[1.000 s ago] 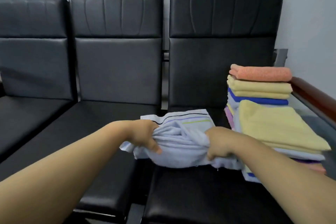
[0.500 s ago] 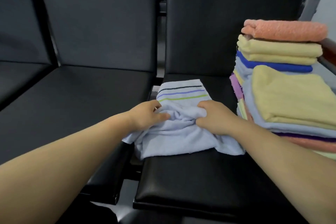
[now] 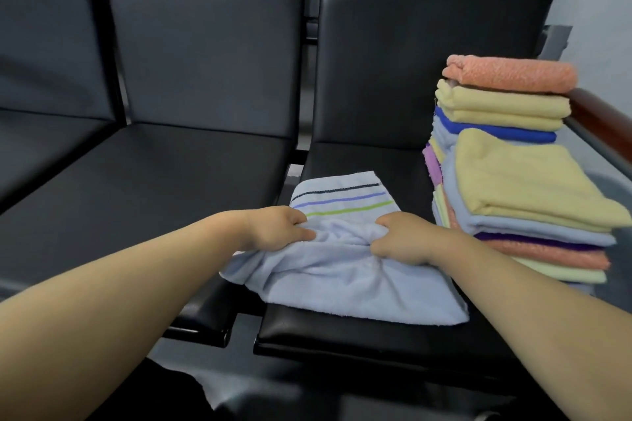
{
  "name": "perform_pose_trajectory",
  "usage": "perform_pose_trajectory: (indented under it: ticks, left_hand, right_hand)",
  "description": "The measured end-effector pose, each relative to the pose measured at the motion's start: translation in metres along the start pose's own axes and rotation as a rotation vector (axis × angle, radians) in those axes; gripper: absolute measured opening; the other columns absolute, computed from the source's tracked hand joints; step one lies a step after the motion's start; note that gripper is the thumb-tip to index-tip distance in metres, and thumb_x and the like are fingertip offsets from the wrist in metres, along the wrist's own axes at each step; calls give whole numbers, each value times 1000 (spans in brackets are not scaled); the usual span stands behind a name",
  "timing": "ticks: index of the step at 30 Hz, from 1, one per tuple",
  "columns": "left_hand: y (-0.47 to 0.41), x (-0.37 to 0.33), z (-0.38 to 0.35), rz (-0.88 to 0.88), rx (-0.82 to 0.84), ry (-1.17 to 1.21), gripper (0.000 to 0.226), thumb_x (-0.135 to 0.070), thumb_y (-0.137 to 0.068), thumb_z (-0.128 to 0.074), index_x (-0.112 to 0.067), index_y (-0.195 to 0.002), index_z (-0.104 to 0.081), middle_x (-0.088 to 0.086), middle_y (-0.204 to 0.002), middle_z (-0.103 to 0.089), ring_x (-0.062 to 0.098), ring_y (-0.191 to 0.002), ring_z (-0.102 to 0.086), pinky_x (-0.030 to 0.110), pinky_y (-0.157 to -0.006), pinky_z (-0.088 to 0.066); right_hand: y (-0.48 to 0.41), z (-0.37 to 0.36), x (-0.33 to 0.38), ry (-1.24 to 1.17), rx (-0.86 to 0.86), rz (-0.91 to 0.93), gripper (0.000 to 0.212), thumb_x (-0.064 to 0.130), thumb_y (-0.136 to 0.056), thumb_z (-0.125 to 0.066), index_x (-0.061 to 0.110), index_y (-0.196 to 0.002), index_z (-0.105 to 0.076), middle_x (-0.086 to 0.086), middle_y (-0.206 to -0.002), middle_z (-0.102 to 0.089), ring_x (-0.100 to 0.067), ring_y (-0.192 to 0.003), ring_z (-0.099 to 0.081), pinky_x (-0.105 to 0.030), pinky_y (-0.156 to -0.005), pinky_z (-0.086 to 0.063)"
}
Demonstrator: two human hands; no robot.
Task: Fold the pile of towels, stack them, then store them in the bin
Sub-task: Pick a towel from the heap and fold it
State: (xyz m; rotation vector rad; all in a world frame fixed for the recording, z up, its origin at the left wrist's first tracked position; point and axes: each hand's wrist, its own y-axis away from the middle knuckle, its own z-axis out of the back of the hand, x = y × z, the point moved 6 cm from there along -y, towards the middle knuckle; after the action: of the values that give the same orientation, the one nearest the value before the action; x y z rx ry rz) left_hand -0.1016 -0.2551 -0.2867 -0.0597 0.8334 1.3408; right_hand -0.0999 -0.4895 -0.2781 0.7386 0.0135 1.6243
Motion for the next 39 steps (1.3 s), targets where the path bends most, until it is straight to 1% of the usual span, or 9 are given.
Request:
perform_pose_trajectory:
  ticks: [6,12,14,16,20,25,28,31,39]
  left_hand:
    - [32,3,-18,28,157,84,33,-55,-90,-62,-23,-94,-70,-6,-97,-76,18,-97,-72,43,-99,-55]
    - [30,5,0,35,83,89,39,-54,-92,-64,-15,-97,-69,-1,-90,-74,13,-78,-65,42,-94,-56]
    - [25,6,9,43,1,96,34,-53,-94,-63,-20,-94,-70,-5,-89,-73,12,-78,-65,36,-88,-57]
    - [18,9,19,52,-89,89,34,-54,-94,-61,-21,-94,-70,-3,-93,-75,14,-83,-68,33,-84,-56]
    - [0,17,34,79,-170,70,31,-47,-93,-64,-17,-99,-68,4,-101,-74,25,-97,-70,42,-88,-59]
    - [-22,14,33,76,-165,31,27,-39,-84,-76,-25,-102,-63,-1,-100,-68,19,-88,-65,29,-66,-53]
    - [-34,12,26,80,-179,142,34,-55,-85,-71,-24,-100,-66,-3,-97,-68,16,-87,-64,31,-73,-53]
    - [-40,6,20,83,-178,84,33,-48,-95,-62,-16,-96,-68,2,-88,-67,19,-80,-61,33,-74,-52]
    - [-19,2,7,6,90,-4,27,-44,-81,-73,-19,-90,-70,4,-87,-72,16,-77,-64,38,-81,-60]
  right_hand:
    - [30,-16,-7,-51,122,19,26,24,-74,-61,20,-75,-36,-1,-76,-39,-20,-68,-34,-33,-55,-27]
    - [29,-6,-12,-256,134,16,25,19,-73,-73,24,-60,-53,2,-75,-52,-18,-69,-47,-34,-61,-37]
    - [21,0,-13,-331,64,20,9,18,-76,-77,17,-77,-68,-1,-79,-62,-17,-71,-56,-33,-65,-44]
    - [10,8,-16,-387,-63,10,22,17,-78,-77,8,-97,-71,-3,-81,-66,-17,-70,-58,-31,-65,-46]
    - [-12,19,-17,-431,-311,20,10,16,-79,-78,19,-84,-70,0,-74,-66,-18,-61,-58,-28,-54,-45]
    - [-34,20,-9,-387,-456,107,14,9,-84,-72,21,-78,-66,4,-76,-64,-14,-67,-54,-28,-59,-41]
    - [-40,15,-8,-281,-422,151,20,10,-88,-70,23,-76,-62,7,-78,-63,-15,-70,-54,-27,-60,-39]
    - [-37,14,-9,-146,-320,123,15,16,-88,-68,24,-78,-60,6,-85,-62,-15,-75,-55,-28,-62,-41]
    - [-7,4,-13,-84,-21,-1,10,25,-85,-75,20,-84,-66,2,-77,-58,-15,-62,-49,-25,-53,-38]
